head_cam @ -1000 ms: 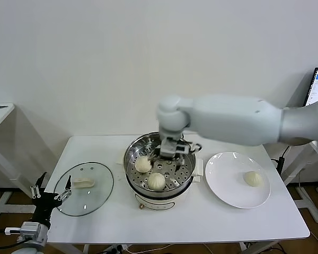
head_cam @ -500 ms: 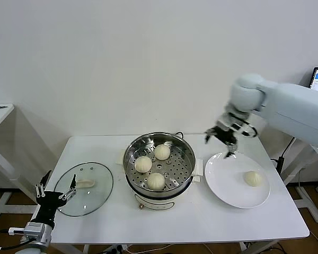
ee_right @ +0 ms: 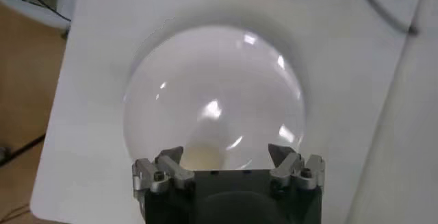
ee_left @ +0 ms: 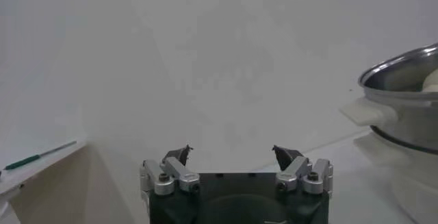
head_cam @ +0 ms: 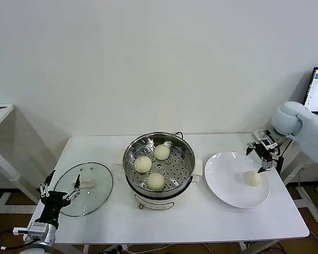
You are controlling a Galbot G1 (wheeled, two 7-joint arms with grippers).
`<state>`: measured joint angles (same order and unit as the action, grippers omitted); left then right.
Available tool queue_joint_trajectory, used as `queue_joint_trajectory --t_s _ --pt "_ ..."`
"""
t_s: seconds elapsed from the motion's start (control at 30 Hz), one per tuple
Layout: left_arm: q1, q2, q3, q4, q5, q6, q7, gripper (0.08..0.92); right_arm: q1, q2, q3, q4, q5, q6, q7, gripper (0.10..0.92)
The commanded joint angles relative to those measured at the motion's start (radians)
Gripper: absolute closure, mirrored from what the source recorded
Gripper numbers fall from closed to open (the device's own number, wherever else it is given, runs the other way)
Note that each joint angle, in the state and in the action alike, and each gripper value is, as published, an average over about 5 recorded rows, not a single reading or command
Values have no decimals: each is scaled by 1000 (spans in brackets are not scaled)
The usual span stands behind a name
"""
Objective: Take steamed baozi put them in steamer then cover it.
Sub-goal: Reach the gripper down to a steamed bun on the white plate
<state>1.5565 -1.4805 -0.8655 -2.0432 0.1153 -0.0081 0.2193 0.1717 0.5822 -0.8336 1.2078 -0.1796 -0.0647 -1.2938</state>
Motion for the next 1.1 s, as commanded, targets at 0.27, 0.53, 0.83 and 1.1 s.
queue_joint_trajectory --t_s 0.27,0.53,0.83,1.1 --pt "-13 0 13 20 8 3 -6 177 -283 101 281 -233 -157 -15 79 203" --pt "-18 0 14 27 11 5 -9 177 -301 137 298 -266 -179 -6 90 203" --pt "-16 0 10 30 12 2 -7 177 -319 176 325 -289 -214 6 99 203" --pt "-16 0 8 28 12 2 -7 177 -322 181 330 -280 -218 5 95 203"
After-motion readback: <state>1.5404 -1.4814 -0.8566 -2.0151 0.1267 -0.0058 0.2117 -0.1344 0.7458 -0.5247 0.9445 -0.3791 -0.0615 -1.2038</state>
